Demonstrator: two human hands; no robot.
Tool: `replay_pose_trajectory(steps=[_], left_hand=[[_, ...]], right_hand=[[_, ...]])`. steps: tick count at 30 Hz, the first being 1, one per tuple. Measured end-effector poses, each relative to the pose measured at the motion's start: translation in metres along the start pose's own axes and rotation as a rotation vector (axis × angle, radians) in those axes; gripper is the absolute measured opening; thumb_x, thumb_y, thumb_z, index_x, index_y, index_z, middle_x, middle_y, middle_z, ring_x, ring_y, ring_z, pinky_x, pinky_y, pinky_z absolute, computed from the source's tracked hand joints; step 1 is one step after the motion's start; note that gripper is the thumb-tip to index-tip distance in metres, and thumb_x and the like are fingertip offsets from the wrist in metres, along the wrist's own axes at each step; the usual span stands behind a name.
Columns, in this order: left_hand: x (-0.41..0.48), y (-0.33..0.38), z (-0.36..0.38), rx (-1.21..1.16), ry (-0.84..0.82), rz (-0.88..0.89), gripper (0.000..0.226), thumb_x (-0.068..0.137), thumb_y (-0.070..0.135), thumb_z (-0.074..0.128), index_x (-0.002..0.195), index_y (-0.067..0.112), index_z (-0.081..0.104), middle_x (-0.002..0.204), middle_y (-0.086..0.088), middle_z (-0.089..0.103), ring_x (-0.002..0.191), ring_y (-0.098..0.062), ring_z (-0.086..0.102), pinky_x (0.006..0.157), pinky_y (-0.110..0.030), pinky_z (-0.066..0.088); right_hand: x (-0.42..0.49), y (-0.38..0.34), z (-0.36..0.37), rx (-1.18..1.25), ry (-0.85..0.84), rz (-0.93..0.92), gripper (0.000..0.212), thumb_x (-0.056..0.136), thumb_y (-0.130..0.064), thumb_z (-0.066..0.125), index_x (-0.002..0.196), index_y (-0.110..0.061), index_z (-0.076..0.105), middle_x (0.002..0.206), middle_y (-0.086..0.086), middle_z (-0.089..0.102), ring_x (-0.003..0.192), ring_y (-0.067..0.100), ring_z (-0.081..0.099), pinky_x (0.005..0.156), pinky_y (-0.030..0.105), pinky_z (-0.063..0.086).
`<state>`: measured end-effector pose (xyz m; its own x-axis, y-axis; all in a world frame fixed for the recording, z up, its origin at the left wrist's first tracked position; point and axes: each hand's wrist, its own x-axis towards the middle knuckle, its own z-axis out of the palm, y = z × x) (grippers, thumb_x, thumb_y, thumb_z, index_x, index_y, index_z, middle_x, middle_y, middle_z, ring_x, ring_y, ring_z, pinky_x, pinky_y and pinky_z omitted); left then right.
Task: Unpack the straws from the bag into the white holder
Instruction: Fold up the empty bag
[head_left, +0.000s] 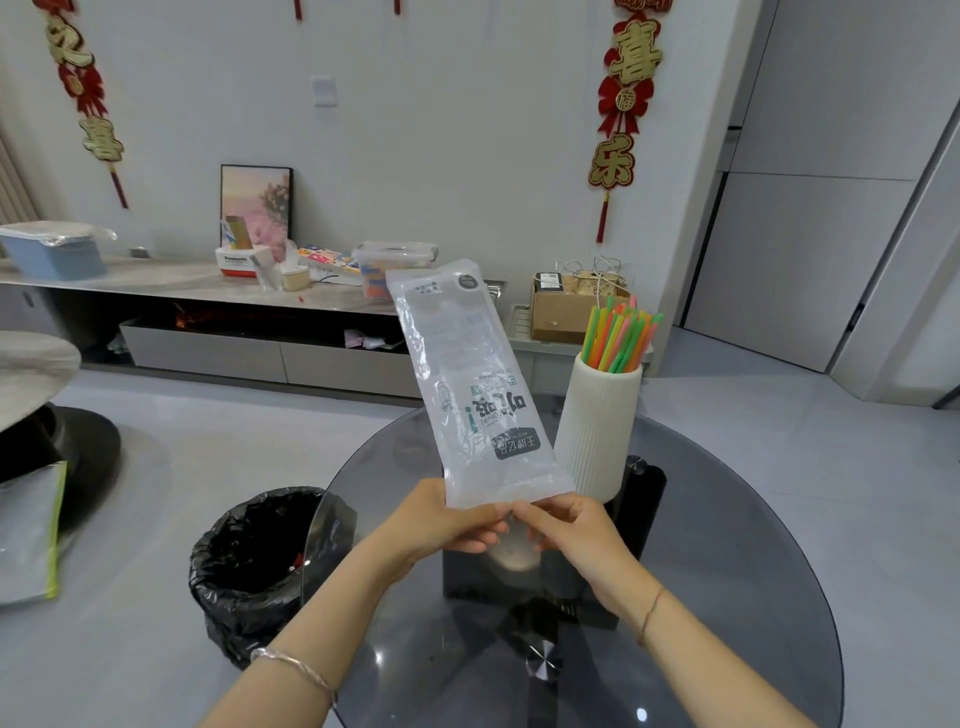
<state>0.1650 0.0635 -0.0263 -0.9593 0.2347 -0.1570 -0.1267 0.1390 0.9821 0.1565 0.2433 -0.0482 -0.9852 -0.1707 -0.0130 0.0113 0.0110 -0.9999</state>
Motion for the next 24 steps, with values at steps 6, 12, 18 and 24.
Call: replay_pose_trajectory(steps=[6,12,18,24], left_hand=[[0.004,0.003,0.009,-0.085,-0.003,0.024,0.020,0.080,0.031,0.073,0.093,0.016,0.074,0.080,-0.001,0.076,0.069,-0.005,0.069,0.065,-0.015,0.053],[0.005,0.010,0.004,-0.104,-0.040,0.003,0.024,0.084,0.031,0.069,0.101,0.014,0.072,0.093,-0.001,0.077,0.075,-0.005,0.072,0.066,-0.017,0.055],[0.006,0.008,-0.006,-0.065,-0.046,-0.052,0.019,0.085,0.026,0.069,0.090,0.008,0.073,0.080,-0.002,0.078,0.071,-0.006,0.073,0.061,-0.011,0.053],[0.008,0.003,-0.010,-0.053,-0.094,-0.012,0.028,0.089,0.037,0.061,0.097,0.013,0.072,0.092,-0.005,0.077,0.088,-0.015,0.073,0.069,-0.018,0.056]], right_hand=[[0.002,0.003,-0.001,0.051,0.025,-0.006,0.013,0.085,-0.019,0.065,0.084,-0.008,0.073,0.070,-0.003,0.069,0.070,0.009,0.060,0.066,0.022,0.048],[0.003,-0.005,-0.002,0.126,0.088,-0.055,0.013,0.086,-0.016,0.065,0.075,-0.013,0.072,0.069,-0.001,0.068,0.074,0.014,0.061,0.074,0.025,0.047],[0.003,-0.003,-0.001,0.158,0.107,-0.024,0.012,0.088,-0.021,0.062,0.087,-0.012,0.070,0.072,0.000,0.072,0.066,0.010,0.066,0.065,0.021,0.054],[0.005,-0.004,-0.007,0.185,0.120,-0.025,0.026,0.089,-0.025,0.059,0.099,-0.003,0.068,0.069,0.006,0.075,0.063,0.011,0.072,0.057,0.014,0.054]])
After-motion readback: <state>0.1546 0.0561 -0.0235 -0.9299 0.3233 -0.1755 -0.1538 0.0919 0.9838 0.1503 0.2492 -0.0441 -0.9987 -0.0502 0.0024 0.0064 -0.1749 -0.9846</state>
